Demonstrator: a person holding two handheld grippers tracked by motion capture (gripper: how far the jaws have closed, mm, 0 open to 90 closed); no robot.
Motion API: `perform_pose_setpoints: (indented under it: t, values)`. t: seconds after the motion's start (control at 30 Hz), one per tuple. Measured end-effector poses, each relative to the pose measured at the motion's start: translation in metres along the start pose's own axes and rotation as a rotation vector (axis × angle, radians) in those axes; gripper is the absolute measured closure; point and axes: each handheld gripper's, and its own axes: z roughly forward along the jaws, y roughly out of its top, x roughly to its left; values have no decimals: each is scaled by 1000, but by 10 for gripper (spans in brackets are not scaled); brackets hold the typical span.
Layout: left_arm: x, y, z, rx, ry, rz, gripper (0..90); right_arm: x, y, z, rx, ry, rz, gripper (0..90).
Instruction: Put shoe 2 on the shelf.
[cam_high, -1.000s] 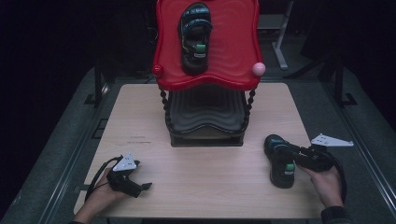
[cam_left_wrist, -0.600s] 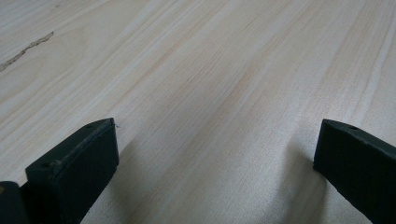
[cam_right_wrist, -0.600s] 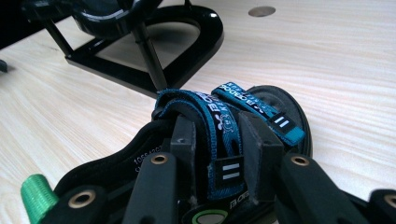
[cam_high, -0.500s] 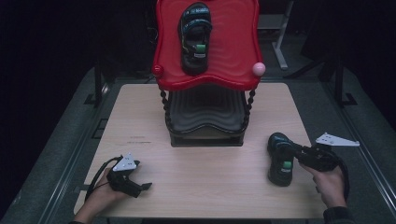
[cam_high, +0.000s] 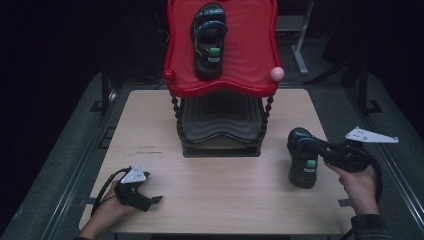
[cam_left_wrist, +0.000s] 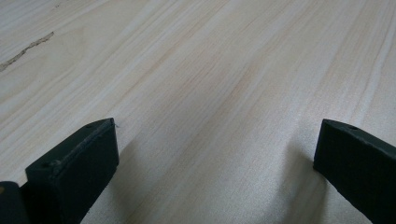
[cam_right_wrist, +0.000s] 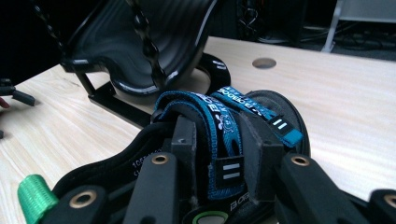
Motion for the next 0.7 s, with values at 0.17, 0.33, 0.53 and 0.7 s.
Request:
perform_pose_setpoints:
  t: [0.17, 0.33, 0.53, 0.7]
  values:
    - [0, 0, 0, 0, 0, 0, 0, 5, 19, -4, -25, 4, -7, 684]
    - [0, 0, 0, 0, 0, 0, 0, 10, 38, -8, -48, 1, -19, 684]
    - [0, 0, 0, 0, 0, 0, 0, 16, 64, -16, -69, -4, -47, 685]
    - [0, 0, 0, -2, 0, -3, 0, 21, 86, -23, -93, -1, -61, 686]
